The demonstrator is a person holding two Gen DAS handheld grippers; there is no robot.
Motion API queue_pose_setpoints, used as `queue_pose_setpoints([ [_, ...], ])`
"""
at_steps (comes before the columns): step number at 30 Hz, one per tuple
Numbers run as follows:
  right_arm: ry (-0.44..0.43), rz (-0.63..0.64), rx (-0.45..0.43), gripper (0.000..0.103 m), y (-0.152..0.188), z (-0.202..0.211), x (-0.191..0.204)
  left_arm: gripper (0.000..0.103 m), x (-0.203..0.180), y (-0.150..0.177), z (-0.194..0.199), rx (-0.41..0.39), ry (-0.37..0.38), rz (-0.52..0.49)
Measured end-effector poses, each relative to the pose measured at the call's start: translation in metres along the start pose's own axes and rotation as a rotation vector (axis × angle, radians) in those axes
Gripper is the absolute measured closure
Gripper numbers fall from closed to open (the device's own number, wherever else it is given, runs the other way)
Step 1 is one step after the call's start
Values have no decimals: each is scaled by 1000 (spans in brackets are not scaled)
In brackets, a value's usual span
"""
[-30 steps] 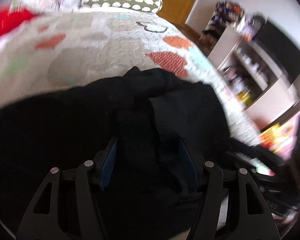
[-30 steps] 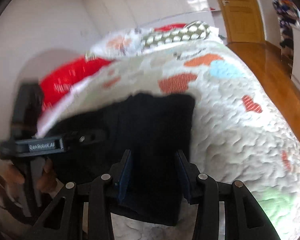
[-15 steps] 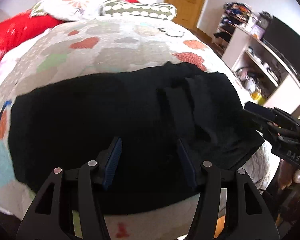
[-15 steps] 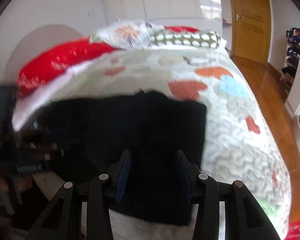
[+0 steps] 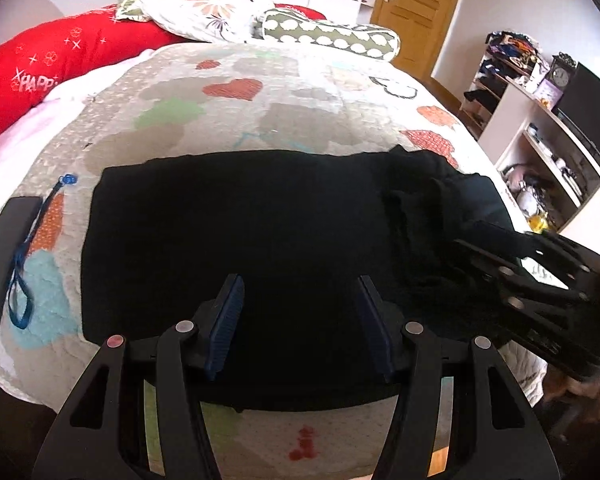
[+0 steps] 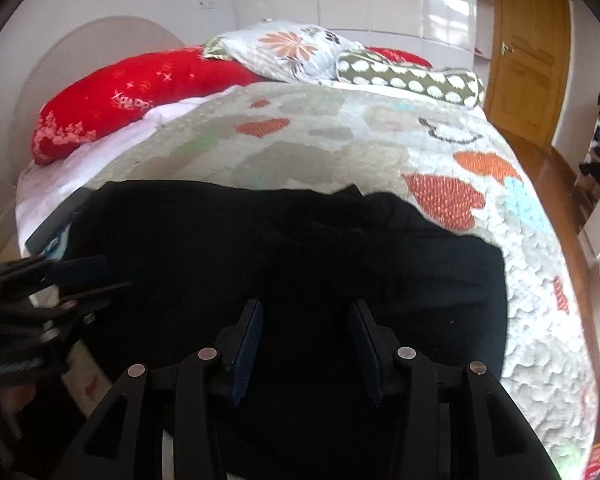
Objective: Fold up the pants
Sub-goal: 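Lower the folded pants onto the bed and open both grippers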
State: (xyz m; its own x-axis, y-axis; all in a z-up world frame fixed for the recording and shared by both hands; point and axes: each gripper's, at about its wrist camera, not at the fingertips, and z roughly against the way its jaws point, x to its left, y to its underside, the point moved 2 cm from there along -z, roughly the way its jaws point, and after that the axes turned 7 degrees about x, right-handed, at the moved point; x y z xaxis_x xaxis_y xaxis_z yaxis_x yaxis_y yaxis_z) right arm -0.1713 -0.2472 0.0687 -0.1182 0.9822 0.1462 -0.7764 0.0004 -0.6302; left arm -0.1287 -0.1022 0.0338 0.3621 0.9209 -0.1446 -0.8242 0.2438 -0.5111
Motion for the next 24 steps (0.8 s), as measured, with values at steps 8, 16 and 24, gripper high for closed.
queue_pose_setpoints([
  [8,-22,20,43,59,14,-15,16,45,5,1,-1,3,1,19],
  [16,-55,7,15,59,3,-1,19,45,25,1,3,1,-5,77],
  [24,-34,-51,13,59,-11,-11,9,45,45,14,24,-27,27,146],
])
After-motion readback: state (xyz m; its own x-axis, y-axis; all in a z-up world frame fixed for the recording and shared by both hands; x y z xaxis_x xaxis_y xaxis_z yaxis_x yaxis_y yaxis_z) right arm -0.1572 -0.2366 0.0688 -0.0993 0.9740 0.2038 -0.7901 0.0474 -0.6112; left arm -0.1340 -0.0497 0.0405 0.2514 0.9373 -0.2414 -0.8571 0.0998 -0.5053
